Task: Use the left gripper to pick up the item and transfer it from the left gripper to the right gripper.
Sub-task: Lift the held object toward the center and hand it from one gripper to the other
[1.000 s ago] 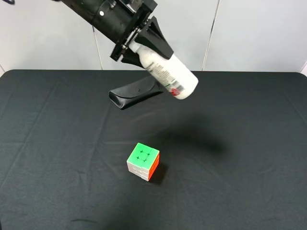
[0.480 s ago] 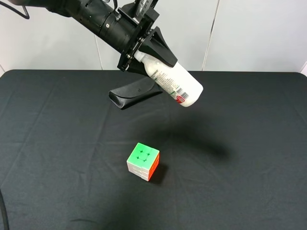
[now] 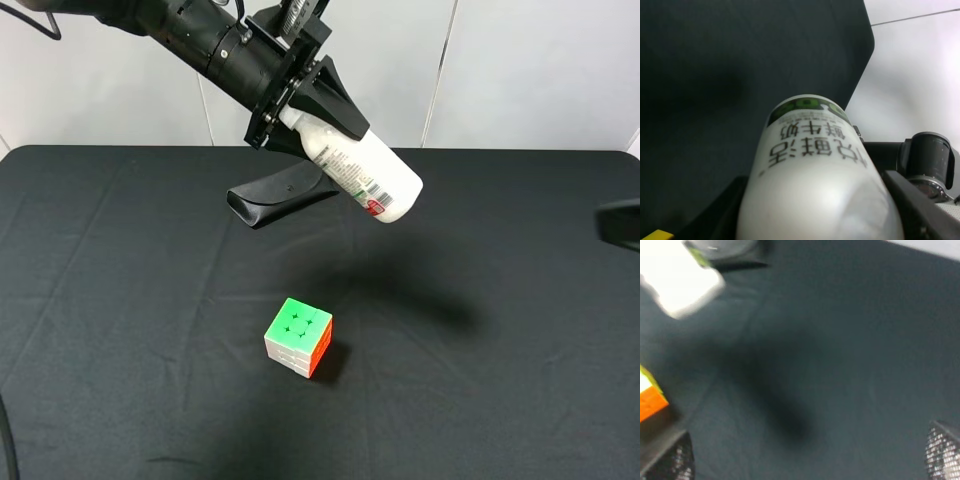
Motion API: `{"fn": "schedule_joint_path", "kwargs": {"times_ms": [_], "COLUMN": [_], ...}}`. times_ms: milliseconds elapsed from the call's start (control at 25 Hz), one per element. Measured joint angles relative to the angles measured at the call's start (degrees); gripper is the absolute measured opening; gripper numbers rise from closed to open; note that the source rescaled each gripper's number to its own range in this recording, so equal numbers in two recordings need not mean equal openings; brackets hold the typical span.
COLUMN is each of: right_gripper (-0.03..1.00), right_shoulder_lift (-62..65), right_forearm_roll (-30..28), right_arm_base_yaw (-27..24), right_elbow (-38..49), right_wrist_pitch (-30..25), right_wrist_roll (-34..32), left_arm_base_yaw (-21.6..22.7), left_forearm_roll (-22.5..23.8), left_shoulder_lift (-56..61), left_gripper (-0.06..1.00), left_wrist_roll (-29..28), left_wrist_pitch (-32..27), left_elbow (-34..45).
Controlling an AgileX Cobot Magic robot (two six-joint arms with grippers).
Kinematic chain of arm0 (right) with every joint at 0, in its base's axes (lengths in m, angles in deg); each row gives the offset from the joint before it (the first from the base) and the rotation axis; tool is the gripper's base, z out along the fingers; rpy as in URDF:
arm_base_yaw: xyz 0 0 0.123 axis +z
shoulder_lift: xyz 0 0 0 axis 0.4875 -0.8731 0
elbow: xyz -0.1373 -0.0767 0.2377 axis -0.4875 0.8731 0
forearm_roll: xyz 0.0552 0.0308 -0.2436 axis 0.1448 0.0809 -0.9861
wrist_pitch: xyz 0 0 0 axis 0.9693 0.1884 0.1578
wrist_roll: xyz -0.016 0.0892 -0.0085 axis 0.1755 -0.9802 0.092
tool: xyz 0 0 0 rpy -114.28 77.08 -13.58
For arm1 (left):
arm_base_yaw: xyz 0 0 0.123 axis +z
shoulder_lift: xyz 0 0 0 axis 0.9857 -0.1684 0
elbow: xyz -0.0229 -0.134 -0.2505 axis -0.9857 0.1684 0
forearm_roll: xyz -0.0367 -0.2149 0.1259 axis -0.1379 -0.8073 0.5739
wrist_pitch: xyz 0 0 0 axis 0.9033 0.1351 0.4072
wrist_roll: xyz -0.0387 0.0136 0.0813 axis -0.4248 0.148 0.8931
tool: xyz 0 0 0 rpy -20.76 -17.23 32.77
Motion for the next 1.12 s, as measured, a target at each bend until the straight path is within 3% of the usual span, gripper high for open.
{"fn": "schedule_joint_path", "kwargs": {"times_ms": [320, 560, 800, 1120], "right_gripper": [1.0, 1.0, 1.0, 1.0], "right_shoulder_lift": [-15.5, -25.0, -31.0, -34.7], "right_forearm_roll": [0.2, 0.5, 0.6, 1.3], "right_arm_base_yaw": [15.6, 23.1, 27.0, 27.8], "right_elbow": [-6.5, -8.6, -8.6, -8.6], "right_wrist_pitch": [8.4, 14.0, 19.1, 24.3], "right_wrist_roll": [6.7, 9.4, 10.0, 11.2], "left_arm_base_yaw": [0.0, 0.0, 0.0, 0.0], "left_forearm_roll": [0.0, -1.1, -1.7, -1.7], "left_shoulder_lift": [0.0, 0.0, 0.0, 0.0], "left_gripper": [0.02, 0.02, 0.02, 0.02], "left_wrist_roll": [0.0, 0.0, 0.0, 0.0], "left_wrist_pitch": [0.0, 0.0, 0.0, 0.0], "left_elbow": [0.0, 0.0, 0.0, 0.0]}}
